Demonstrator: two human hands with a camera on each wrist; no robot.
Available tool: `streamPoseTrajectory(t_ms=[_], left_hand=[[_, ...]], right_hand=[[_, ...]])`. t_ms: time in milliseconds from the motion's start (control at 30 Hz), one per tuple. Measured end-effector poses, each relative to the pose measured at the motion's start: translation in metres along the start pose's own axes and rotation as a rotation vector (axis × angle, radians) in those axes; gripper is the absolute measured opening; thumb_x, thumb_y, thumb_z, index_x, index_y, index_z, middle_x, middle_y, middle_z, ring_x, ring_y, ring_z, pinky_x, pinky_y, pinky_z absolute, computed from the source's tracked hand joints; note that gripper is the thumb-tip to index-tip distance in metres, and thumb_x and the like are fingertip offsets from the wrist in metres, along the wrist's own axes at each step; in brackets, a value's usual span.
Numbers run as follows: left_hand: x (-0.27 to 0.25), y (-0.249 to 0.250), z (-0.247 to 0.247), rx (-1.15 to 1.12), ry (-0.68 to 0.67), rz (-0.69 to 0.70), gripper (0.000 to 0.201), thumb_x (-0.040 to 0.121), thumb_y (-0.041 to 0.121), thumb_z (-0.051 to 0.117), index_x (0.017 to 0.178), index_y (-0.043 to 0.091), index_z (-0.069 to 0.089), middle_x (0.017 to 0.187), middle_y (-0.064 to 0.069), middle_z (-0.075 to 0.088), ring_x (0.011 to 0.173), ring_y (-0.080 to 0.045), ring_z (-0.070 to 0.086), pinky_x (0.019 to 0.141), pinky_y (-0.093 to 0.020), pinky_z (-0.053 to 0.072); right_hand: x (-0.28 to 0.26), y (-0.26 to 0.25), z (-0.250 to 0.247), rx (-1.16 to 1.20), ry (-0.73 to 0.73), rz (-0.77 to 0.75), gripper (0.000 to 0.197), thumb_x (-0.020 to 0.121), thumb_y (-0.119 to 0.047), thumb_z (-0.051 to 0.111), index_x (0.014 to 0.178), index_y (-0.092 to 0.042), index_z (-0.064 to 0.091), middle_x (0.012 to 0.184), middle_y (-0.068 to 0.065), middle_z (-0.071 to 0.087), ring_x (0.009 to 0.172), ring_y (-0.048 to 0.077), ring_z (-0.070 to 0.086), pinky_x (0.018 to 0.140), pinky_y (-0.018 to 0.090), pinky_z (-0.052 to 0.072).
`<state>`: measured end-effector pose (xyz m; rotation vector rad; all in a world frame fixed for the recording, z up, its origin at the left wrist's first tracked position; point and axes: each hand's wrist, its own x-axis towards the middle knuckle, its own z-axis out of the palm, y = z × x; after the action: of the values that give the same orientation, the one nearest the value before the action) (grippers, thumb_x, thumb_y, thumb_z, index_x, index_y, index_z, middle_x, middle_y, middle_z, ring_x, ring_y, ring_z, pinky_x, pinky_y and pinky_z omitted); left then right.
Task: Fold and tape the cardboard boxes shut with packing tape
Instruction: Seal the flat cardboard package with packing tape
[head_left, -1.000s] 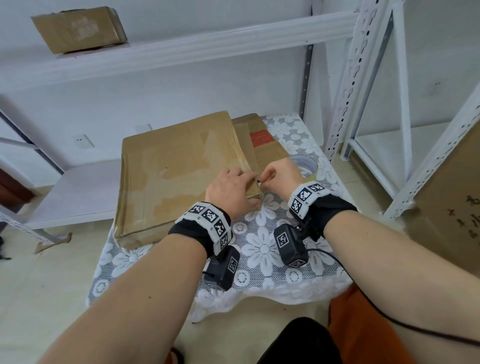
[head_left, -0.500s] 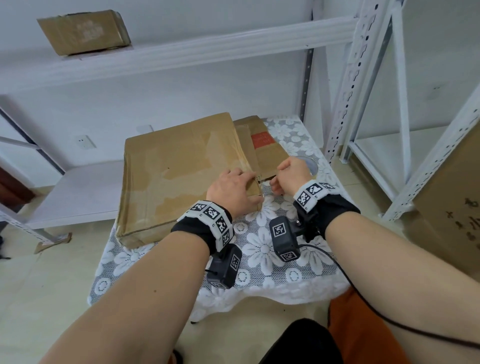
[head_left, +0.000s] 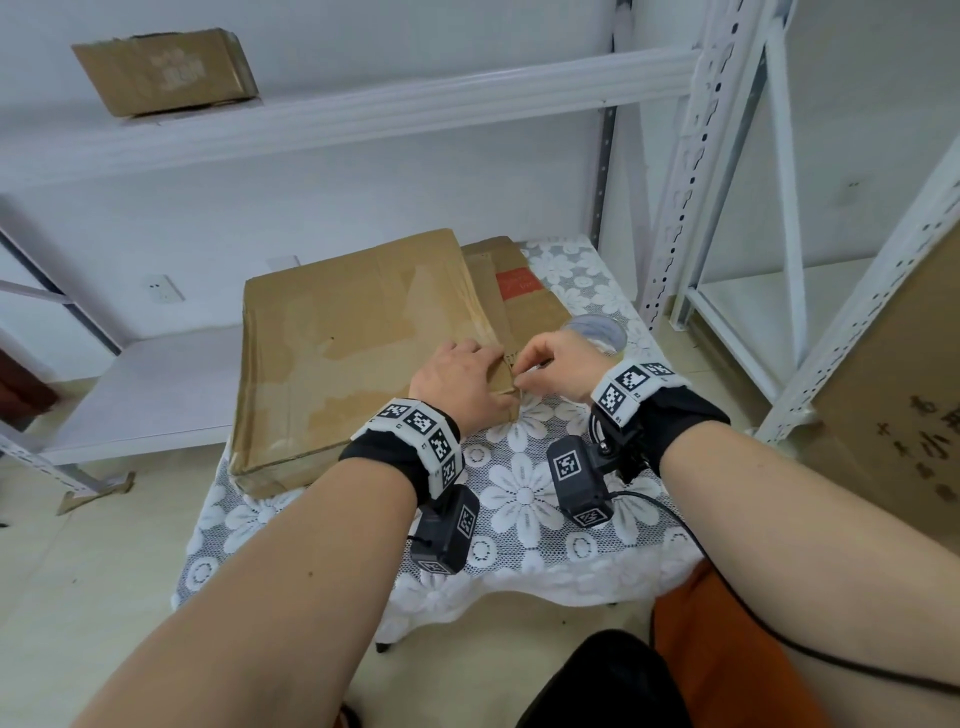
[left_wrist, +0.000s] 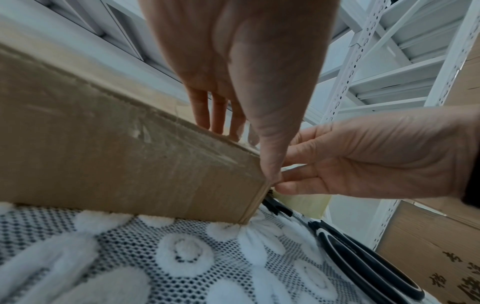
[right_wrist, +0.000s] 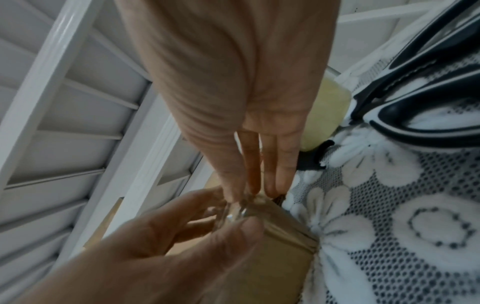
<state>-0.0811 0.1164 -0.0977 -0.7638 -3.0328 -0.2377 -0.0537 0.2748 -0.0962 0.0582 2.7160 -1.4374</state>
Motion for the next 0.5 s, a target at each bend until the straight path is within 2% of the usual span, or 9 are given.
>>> streamPoseTrajectory(t_ms=[67, 167, 233, 333, 500], left_hand=[[0.000, -0.001, 0.000, -0.001, -0.007, 0.003, 0.065, 0.083, 0.059, 0.058, 0.139, 0.031, 0.043, 0.130, 0.004, 0.052, 0.123, -0.018, 0.042, 0.098, -0.035, 0.043], [-0.001, -0.001, -0.001, 0.007, -0.004, 0.010, 0.063, 0.084, 0.056, 0.059, 0.139, 0.031, 0.043, 0.130, 0.004, 0.052, 0.122, -0.018, 0.042, 0.097, -0.035, 0.043], [-0.001, -0.001, 0.000, 0.013, 0.004, 0.016, 0.063, 0.084, 0.057, 0.060, 0.138, 0.030, 0.044, 0.128, 0.004, 0.053, 0.121, -0.018, 0.043, 0.096, -0.035, 0.044], [-0.001, -0.001, 0.001, 0.020, 0.011, 0.020, 0.061, 0.083, 0.059, 0.060, 0.135, 0.030, 0.046, 0.123, 0.004, 0.054, 0.118, -0.017, 0.044, 0.092, -0.034, 0.045], [-0.001, -0.001, 0.003, 0.026, 0.023, 0.023, 0.062, 0.084, 0.056, 0.060, 0.138, 0.032, 0.043, 0.127, 0.004, 0.052, 0.120, -0.017, 0.043, 0.090, -0.034, 0.045]], right_hand=[[0.001, 0.004, -0.001, 0.045, 0.004, 0.013, 0.009, 0.078, -0.008, 0.073, 0.079, -0.015, 0.067, 0.084, 0.007, 0.070, 0.079, 0.019, 0.064, 0.082, 0.038, 0.056], [0.001, 0.005, -0.001, 0.202, -0.010, 0.050, 0.005, 0.082, -0.003, 0.069, 0.080, -0.006, 0.066, 0.083, 0.015, 0.069, 0.071, 0.019, 0.065, 0.075, 0.030, 0.057], [0.004, 0.006, -0.001, 0.270, -0.004, 0.078, 0.007, 0.085, -0.001, 0.066, 0.079, -0.004, 0.065, 0.083, 0.016, 0.068, 0.070, 0.018, 0.066, 0.074, 0.029, 0.058], [0.007, 0.005, 0.000, 0.233, 0.012, 0.115, 0.009, 0.085, -0.005, 0.067, 0.077, -0.004, 0.067, 0.084, 0.016, 0.071, 0.076, 0.024, 0.070, 0.078, 0.034, 0.059], [0.015, 0.013, 0.006, 0.242, 0.060, 0.208, 0.010, 0.073, -0.012, 0.079, 0.069, -0.006, 0.072, 0.080, 0.015, 0.074, 0.083, 0.029, 0.072, 0.084, 0.045, 0.057]])
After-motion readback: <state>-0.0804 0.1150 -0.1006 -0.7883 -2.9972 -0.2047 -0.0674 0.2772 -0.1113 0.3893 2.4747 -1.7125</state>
